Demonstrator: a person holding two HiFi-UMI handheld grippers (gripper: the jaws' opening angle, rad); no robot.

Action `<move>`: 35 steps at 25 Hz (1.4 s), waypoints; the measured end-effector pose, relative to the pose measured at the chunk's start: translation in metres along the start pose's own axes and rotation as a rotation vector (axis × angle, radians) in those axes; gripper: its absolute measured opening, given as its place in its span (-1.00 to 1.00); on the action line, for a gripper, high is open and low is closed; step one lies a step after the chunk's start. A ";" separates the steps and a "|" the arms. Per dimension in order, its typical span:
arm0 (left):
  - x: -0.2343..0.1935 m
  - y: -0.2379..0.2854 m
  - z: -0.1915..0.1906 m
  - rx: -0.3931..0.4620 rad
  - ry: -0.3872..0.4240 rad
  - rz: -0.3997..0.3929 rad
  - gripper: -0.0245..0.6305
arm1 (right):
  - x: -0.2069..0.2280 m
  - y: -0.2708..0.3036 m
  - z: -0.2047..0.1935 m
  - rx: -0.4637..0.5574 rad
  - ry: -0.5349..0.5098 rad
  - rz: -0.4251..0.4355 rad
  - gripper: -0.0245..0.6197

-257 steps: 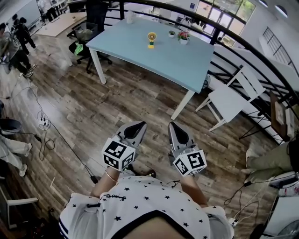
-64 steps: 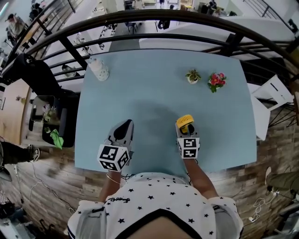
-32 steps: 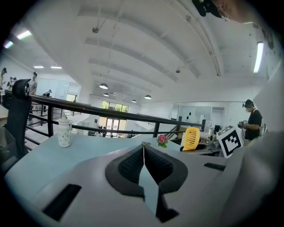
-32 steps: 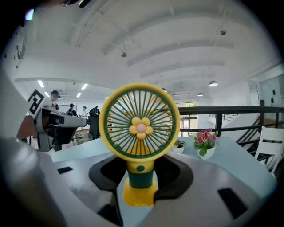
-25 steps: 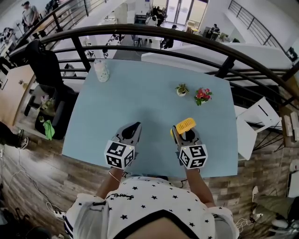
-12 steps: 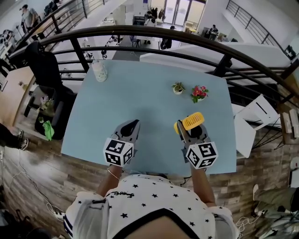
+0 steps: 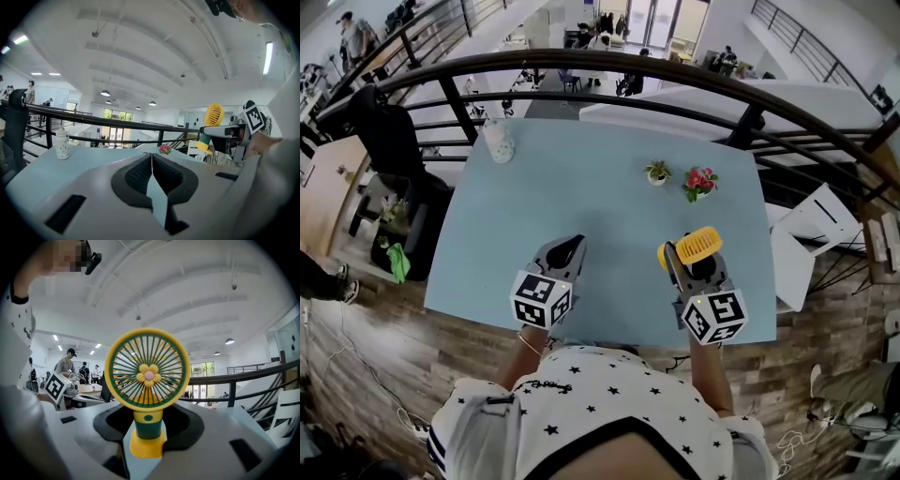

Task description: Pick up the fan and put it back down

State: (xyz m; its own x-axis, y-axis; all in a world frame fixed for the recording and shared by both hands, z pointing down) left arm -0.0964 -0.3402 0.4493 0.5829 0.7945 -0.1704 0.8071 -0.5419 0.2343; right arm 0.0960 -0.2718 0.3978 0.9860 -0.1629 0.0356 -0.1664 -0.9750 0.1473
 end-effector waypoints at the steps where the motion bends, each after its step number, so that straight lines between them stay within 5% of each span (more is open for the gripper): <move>1: 0.001 0.000 0.000 0.000 0.000 -0.002 -0.84 | -0.001 0.001 0.000 -0.001 -0.006 0.001 -0.38; 35: -0.003 0.002 -0.001 -0.009 -0.001 0.036 -0.84 | 0.003 0.009 -0.008 -0.012 0.012 0.032 -0.38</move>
State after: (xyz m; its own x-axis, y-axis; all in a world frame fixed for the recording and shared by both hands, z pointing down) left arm -0.0967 -0.3438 0.4513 0.6114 0.7743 -0.1631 0.7850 -0.5675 0.2486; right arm 0.0972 -0.2793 0.4075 0.9801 -0.1917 0.0522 -0.1977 -0.9674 0.1581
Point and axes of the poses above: the fingertips, and each gripper's own axes: y forward along the fingers, x to its right, z out of its top, the point moved 2 cm from there along -y, backward along the fingers, and after that the axes turned 4 degrees about -z, right-handed, at the moved point
